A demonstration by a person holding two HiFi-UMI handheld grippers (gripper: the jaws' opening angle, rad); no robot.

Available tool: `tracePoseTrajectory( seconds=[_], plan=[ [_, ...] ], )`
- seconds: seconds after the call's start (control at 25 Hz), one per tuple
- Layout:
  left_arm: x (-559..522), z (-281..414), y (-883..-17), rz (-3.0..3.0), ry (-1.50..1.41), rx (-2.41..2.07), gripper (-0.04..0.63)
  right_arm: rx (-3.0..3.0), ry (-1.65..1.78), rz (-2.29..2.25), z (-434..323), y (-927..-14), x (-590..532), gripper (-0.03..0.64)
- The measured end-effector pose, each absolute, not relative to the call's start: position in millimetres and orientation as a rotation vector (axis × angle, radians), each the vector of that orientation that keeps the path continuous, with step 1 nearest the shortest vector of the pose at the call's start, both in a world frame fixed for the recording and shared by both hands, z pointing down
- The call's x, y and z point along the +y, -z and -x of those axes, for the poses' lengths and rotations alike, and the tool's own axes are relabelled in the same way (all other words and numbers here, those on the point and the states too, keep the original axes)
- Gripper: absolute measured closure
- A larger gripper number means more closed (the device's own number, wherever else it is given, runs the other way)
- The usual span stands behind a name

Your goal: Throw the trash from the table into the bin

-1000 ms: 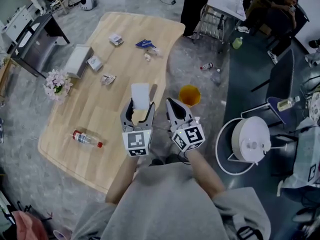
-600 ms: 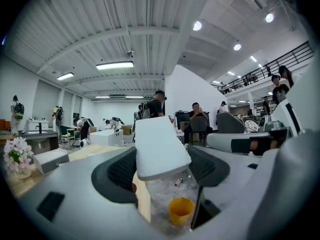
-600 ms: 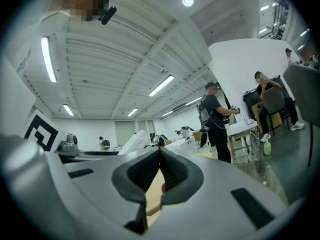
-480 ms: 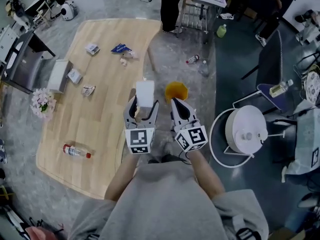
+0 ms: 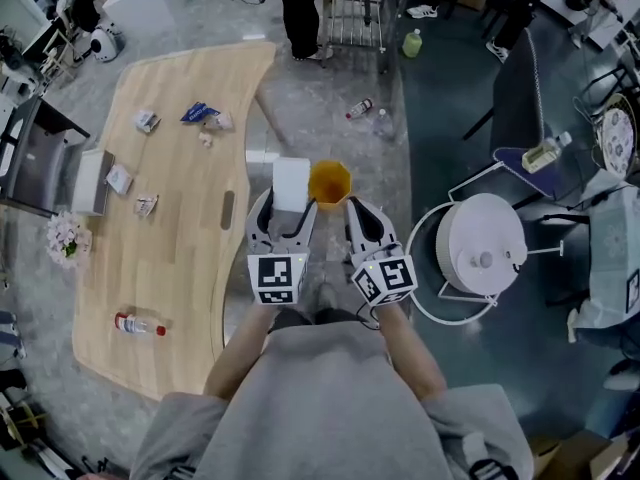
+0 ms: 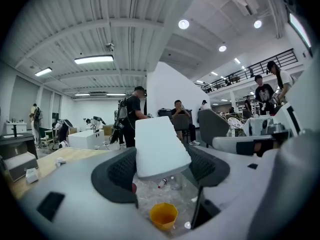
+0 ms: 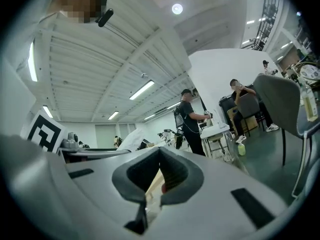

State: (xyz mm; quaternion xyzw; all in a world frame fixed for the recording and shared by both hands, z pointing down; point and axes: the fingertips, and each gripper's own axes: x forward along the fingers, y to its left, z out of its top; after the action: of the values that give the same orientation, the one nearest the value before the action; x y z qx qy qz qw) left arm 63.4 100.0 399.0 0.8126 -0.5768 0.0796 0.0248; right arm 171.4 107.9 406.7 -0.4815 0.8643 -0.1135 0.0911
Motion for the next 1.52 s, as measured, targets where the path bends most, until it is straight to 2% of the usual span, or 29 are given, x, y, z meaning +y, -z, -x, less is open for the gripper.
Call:
tracePoseTrajectory(
  seconds=[0.32, 1.0, 1.52],
  plan=[
    [78, -79, -412, -2.515, -0.308, -1.745, 0.267, 2.504, 0.411, 1.498, -200, -422, 90, 0.612],
    [-34, -61, -479, -2.575, -0.358, -1.469, 0.267, 2.439, 0.516, 1.762, -177, -470, -10, 0.612],
    [-91, -101, -575, -2.472, -0.451, -1.398, 0.267, 2.424, 0.660, 1.827, -223, -543, -58, 0.611]
  ],
)
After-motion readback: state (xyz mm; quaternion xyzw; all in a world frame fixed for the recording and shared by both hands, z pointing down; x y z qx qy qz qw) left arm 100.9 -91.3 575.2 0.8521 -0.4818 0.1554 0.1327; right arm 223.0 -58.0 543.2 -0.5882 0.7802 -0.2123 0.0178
